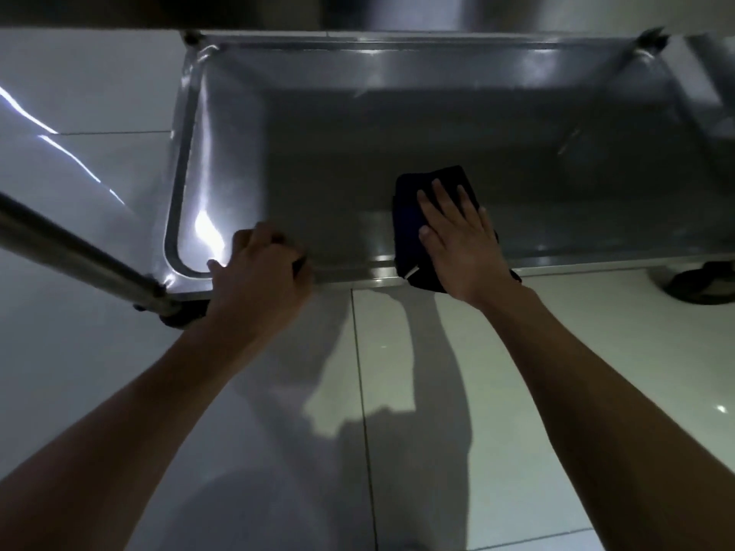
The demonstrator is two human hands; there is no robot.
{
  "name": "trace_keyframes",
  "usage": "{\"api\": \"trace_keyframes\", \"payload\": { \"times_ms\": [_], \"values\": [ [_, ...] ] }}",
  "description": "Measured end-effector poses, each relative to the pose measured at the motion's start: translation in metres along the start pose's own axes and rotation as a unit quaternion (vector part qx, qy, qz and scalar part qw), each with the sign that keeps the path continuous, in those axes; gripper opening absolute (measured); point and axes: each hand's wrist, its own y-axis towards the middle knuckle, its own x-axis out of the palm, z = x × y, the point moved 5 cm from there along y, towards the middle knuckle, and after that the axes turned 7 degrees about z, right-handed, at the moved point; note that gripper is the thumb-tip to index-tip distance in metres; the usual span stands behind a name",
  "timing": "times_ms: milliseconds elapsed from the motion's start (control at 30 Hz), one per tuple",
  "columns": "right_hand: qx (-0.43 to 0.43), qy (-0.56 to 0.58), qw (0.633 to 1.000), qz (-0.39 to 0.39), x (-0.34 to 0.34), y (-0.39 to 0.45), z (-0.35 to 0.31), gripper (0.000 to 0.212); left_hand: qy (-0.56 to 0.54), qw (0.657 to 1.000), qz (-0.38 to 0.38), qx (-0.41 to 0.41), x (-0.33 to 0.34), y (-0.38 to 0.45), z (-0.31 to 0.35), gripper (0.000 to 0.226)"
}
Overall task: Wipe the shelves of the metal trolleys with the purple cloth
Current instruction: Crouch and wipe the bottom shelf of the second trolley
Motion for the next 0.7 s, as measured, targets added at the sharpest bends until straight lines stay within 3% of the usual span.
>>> {"api": "trace_keyframes", "payload": {
  "times_ms": [133, 267, 500, 600, 700],
  "values": [
    [0.082, -0.016, 0.996, 0.012, -0.018, -0.004, 0.064, 0.055, -0.015, 1.0, 0.009, 0.006, -0.002, 0.0, 0.001, 0.035],
    [0.118, -0.038, 0.992, -0.003, -0.022, 0.0, 0.084, 0.057, -0.005, 1.0, 0.004, 0.001, 0.001, 0.002, 0.001, 0.028],
    [0.119, 0.004, 0.993, 0.011, -0.013, 0.011, 0.052, 0.059, 0.03, 1.0, -0.001, 0.003, -0.003, -0.002, 0.007, 0.026],
    [0.103, 0.039, 0.994, 0.01, -0.007, 0.022, 0.018, 0.062, 0.024, 0.999, -0.015, 0.026, -0.012, 0.003, 0.002, 0.038],
    [0.078, 0.054, 0.995, 0.007, 0.001, 0.03, -0.018, 0.064, 0.064, 0.997, 0.03, 0.024, -0.026, 0.011, -0.028, 0.038]
  ]
}}
